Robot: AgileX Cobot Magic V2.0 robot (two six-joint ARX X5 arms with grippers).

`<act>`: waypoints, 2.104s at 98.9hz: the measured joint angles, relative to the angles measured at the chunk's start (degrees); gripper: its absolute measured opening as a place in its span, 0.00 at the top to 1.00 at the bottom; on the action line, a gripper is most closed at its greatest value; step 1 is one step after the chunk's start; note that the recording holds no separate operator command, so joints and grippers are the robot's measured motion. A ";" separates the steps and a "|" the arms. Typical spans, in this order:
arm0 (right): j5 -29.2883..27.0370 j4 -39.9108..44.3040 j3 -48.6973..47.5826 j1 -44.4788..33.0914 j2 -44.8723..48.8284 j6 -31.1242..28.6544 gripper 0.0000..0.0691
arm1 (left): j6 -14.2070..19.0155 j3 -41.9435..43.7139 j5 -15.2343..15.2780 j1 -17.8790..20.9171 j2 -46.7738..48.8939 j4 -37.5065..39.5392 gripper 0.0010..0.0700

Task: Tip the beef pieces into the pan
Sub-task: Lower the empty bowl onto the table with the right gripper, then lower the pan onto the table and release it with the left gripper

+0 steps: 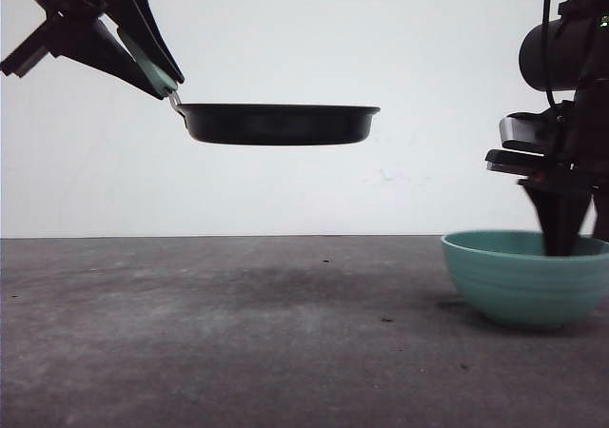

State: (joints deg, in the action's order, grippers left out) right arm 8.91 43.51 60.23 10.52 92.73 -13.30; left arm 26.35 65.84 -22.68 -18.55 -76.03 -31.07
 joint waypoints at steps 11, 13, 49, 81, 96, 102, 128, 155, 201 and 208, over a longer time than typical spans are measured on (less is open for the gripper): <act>0.09 0.44 0.00 0.04 -0.15 0.00 0.44 | -0.04 0.00 -0.02 0.00 -1.05 0.46 0.92; 0.07 0.42 0.00 0.04 -0.37 -0.02 0.42 | -0.04 0.00 -0.02 0.00 -1.27 0.66 0.92; 0.07 0.11 1.14 0.02 -19.17 0.00 0.44 | -0.04 0.20 0.02 -0.33 -10.43 2.56 0.92; -0.09 -0.28 1.25 2.47 -38.56 1.11 0.97 | -0.02 0.20 -0.28 -2.14 -21.66 3.54 0.92; -0.13 2.58 1.25 2.32 -40.92 1.31 0.98 | -0.02 0.33 -0.42 -3.39 -22.95 5.70 0.92; -0.13 3.87 1.25 2.29 -40.87 1.53 0.98 | 0.02 0.42 -0.39 -3.89 -23.21 6.21 0.92; -0.13 5.18 1.25 2.29 -40.81 2.40 0.98 | 1.05 0.42 -0.15 -4.02 -23.28 4.63 0.53; -0.13 3.87 1.25 2.27 -40.81 4.17 0.98 | 1.36 0.42 0.37 -2.99 -20.02 2.99 0.22; -7.96 -12.13 -3.54 4.26 -47.12 10.64 0.98 | -9.20 -0.57 18.27 -2.86 8.31 6.38 0.67; -8.55 -14.16 -5.99 5.44 -50.16 12.63 0.98 | -10.38 -3.34 18.43 -2.86 13.03 9.70 0.88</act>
State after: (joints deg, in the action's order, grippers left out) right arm 0.36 29.34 54.24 15.97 42.57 -0.67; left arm 15.97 62.50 -4.25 -21.41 -63.00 -21.37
